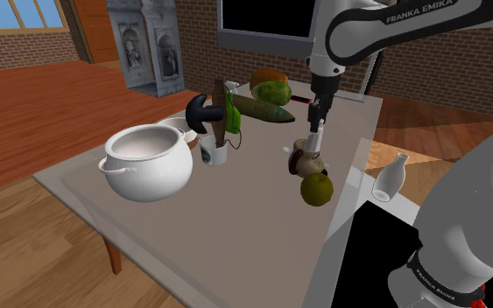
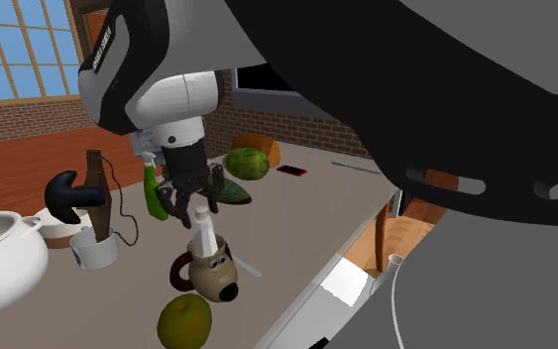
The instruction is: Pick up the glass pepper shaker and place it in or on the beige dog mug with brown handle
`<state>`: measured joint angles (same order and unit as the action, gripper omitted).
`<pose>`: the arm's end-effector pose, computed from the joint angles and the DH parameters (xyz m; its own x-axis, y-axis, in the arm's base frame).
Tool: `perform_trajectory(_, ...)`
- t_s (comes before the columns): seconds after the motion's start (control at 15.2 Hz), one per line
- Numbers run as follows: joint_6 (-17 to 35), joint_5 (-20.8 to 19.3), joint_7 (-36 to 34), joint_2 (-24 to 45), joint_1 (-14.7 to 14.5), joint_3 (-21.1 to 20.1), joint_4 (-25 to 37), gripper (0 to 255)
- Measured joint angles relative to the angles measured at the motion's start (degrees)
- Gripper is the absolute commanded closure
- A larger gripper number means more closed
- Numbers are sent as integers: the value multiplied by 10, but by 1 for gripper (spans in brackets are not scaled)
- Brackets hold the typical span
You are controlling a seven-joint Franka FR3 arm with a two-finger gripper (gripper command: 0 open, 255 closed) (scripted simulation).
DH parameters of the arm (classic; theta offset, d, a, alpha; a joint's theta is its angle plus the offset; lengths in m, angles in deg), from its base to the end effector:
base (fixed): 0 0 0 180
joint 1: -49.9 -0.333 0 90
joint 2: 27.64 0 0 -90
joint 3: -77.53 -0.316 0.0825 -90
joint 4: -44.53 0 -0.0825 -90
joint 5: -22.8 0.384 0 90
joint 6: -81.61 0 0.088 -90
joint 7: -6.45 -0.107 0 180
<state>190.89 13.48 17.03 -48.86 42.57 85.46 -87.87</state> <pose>0.4356 -0.0198 0.4845 0.9702 0.2357 -0.0557 0.2400 -0.9663 0.0927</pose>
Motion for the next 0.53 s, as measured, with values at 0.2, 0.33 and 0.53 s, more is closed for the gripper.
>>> perform_trajectory(0.2, 0, 0, 0, 0, 0, 0, -1, 0)
perform_trajectory(0.33, 0, 0, 0, 0, 0, 0, 0, 0)
perform_trajectory(0.53, -40, 4, -1, -4, -3, -6, 35, 0)
